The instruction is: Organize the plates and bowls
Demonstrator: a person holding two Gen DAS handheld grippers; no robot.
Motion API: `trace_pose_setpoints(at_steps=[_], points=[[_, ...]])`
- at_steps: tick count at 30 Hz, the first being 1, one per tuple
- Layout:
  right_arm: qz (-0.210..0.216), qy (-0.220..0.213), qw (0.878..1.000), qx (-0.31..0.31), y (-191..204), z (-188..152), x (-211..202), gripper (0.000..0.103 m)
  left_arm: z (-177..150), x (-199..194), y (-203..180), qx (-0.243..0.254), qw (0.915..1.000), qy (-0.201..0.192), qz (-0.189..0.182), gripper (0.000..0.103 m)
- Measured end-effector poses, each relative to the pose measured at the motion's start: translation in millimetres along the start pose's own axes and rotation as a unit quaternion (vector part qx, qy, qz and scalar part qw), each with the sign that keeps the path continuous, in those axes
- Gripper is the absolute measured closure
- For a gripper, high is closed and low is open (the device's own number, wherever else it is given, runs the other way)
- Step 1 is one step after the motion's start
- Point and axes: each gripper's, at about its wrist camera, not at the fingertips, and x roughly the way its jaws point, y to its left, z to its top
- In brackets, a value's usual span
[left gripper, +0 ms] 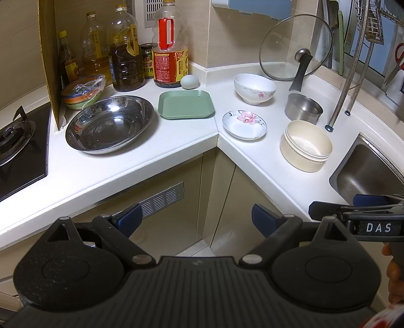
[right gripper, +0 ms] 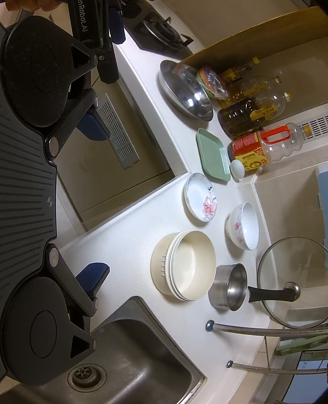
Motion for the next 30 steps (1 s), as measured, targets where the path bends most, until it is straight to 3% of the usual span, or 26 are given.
trace_pose_setpoints(at_steps=[30], points=[[0.001, 0.0, 1.0, 0.001, -2.0, 0.1, -0.1, 0.001, -0.3, 1.9, -4.2, -0.002, 1.0, 0.003, -0.001, 0.01]])
